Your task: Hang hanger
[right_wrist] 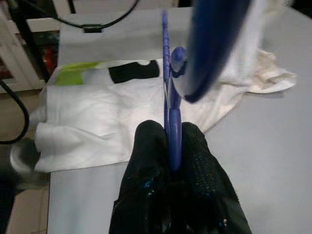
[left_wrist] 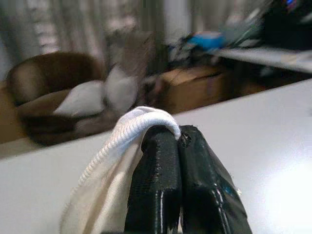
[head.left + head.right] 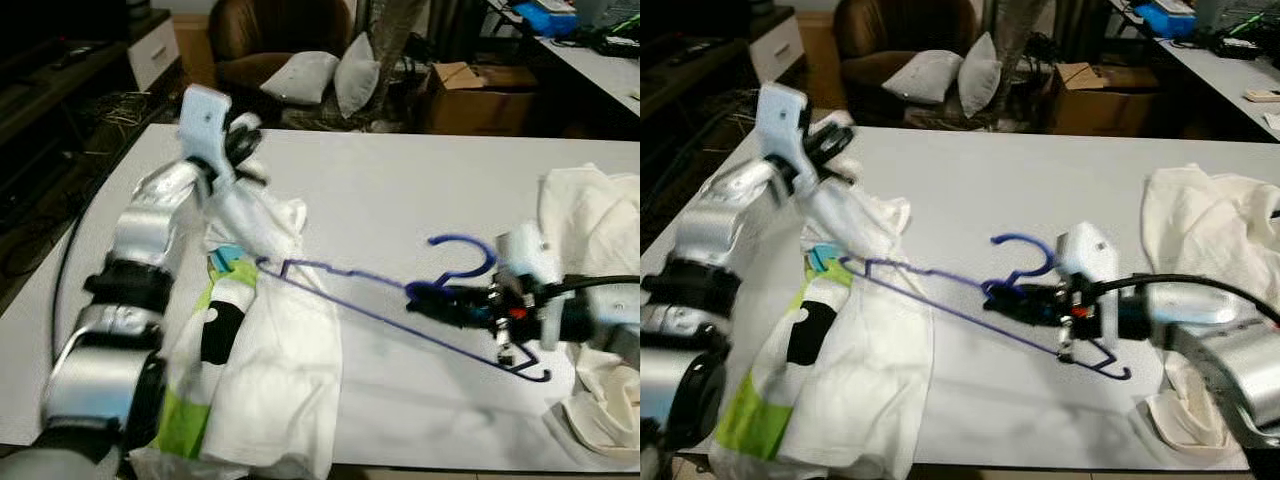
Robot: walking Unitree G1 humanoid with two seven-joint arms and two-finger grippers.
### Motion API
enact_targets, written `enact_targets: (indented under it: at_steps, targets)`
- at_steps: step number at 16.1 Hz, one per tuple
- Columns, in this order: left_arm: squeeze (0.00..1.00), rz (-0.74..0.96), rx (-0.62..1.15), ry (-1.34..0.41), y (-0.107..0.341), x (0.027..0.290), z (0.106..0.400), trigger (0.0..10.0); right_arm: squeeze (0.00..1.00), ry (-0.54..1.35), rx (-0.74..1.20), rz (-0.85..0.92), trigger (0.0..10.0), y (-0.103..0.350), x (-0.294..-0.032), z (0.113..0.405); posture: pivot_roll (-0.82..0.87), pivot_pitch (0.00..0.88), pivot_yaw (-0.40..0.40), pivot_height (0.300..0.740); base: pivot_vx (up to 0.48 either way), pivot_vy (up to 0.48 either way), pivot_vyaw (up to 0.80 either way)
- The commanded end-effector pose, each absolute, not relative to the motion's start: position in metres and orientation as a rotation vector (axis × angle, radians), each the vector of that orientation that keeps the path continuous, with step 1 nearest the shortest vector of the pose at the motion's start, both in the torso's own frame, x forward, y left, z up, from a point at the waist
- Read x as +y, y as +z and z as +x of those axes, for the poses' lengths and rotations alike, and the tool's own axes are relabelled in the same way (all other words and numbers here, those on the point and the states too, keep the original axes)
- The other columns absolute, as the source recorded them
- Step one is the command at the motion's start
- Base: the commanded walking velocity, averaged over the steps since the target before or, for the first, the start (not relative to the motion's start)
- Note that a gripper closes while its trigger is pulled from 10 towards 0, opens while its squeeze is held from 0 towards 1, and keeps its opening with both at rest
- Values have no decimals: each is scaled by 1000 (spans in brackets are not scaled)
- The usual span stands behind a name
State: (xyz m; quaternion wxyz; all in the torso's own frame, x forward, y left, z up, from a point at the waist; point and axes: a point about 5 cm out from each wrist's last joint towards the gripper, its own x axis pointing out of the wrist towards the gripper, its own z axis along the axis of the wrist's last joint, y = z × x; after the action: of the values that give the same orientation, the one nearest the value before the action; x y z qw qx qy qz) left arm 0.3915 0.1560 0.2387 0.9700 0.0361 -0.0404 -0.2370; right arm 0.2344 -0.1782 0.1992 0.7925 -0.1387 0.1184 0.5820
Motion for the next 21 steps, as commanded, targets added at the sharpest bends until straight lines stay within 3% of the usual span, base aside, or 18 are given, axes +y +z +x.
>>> enact_targets:
  at_steps: [1, 6, 10, 12, 13, 14, 17, 21]
  targets:
    - [0, 12, -187, -625, 271, 139, 385, 10000, 0, 1238, 255, -329, 10000, 195, -166, 247, -40, 0, 45, 740, 0, 0, 0]
    - [0, -93, -372, -865, 333, 115, 352, 10000, 0, 1144, 229, -363, 10000, 178, -114, 307, 1, 0, 2, 740, 0, 0, 0]
    - [0, -60, -394, -859, 344, 133, 336, 10000, 0, 1146, 263, -576, 10000, 183, -111, 336, 20, 0, -23, 740, 0, 0, 0]
    - [0, -48, -404, -788, 345, 156, 331, 10000, 0, 881, 59, -840, 10000, 223, -113, 381, 15, 0, -19, 740, 0, 0, 0]
    - [0, -67, -430, -764, 350, 165, 330, 10000, 0, 830, -107, -807, 10000, 253, -106, 387, 15, 0, -19, 740, 0, 0, 0]
    - [0, -104, -484, -727, 361, 181, 326, 10000, 0, 779, -370, -706, 10000, 300, -97, 388, 17, 0, -27, 740, 0, 0, 0]
    - [0, -119, -542, -686, 373, 199, 319, 10000, 0, 788, -575, -661, 10000, 328, -92, 381, 16, 0, -33, 740, 0, 0, 0]
    - [0, -91, -420, -682, 335, 189, 316, 10000, 0, 996, -372, -681, 10000, 238, -93, 370, 6, 0, -20, 740, 0, 0, 0]
